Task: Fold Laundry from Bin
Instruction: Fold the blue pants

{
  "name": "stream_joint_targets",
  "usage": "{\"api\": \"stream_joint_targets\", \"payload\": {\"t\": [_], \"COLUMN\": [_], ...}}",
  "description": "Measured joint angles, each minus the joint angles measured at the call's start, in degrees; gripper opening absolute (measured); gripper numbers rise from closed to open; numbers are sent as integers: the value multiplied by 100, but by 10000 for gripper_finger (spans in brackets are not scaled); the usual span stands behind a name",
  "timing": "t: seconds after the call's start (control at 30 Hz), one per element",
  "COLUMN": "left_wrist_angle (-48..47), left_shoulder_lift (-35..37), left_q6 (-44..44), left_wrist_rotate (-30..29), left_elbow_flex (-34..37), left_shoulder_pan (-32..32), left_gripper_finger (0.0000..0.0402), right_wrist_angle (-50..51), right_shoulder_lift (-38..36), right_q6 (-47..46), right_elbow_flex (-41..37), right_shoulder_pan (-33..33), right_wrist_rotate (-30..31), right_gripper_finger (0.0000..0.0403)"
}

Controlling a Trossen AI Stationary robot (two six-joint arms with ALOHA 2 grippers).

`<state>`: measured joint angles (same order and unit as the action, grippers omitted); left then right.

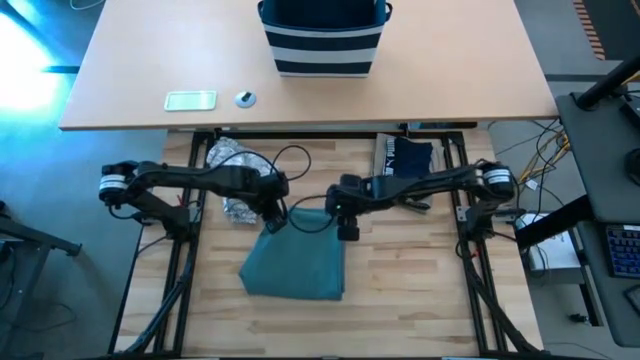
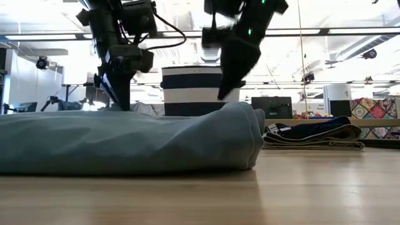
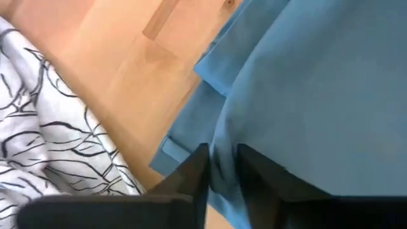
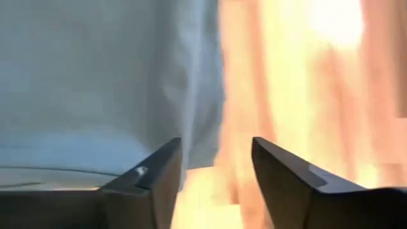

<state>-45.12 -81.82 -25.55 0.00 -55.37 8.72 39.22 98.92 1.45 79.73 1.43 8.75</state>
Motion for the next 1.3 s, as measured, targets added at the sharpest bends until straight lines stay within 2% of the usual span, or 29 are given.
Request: {"api": "stream_joint_targets", "payload": {"t": [0.17, 0.27, 0.37, 0.47, 0.6, 0.8, 0.93, 1.1, 1.2, 1.3], "left_wrist_angle": [-538, -1121, -913, 248, 1514, 2474, 2649, 2670, 2673, 2668], "left_shoulder_lift": [220, 422, 729, 1008, 984, 603, 387, 369, 380, 360], "left_q6": [-27, -76, -196, -485, -854, -1193, -1171, -865, -731, -644], "left_wrist_rotate": [19, -59, -113, -342, -794, -1659, -1733, -1735, -1755, -1755], "left_elbow_flex": [-288, -667, -836, -570, 264, 1486, 1893, 2087, 2094, 2055], "left_shoulder_pan": [2, -84, -385, -822, -1203, -1043, -691, -275, -107, -36], "left_gripper_finger": [136, 173, 192, 196, 196, 197, 197, 197, 197, 197], "right_wrist_angle": [72, -65, -550, -1024, -991, -1278, -1296, -1112, -1149, -1342], "right_shoulder_lift": [-517, -696, -707, -563, -321, -23, 61, -245, -488, -534], "right_q6": [-454, -853, -1179, -1217, -1210, -795, -388, 91, -5, -264], "right_elbow_flex": [11, -79, -305, -654, -1033, -1473, -1568, -1318, -1083, -991], "right_shoulder_pan": [-64, -162, -369, -606, -585, -134, 87, 55, -85, -270], "right_wrist_rotate": [-49, -534, -922, -965, -624, -524, -477, -470, -469, -782], "right_gripper_finger": [227, 234, 229, 221, 215, 214, 215, 215, 215, 215]}}
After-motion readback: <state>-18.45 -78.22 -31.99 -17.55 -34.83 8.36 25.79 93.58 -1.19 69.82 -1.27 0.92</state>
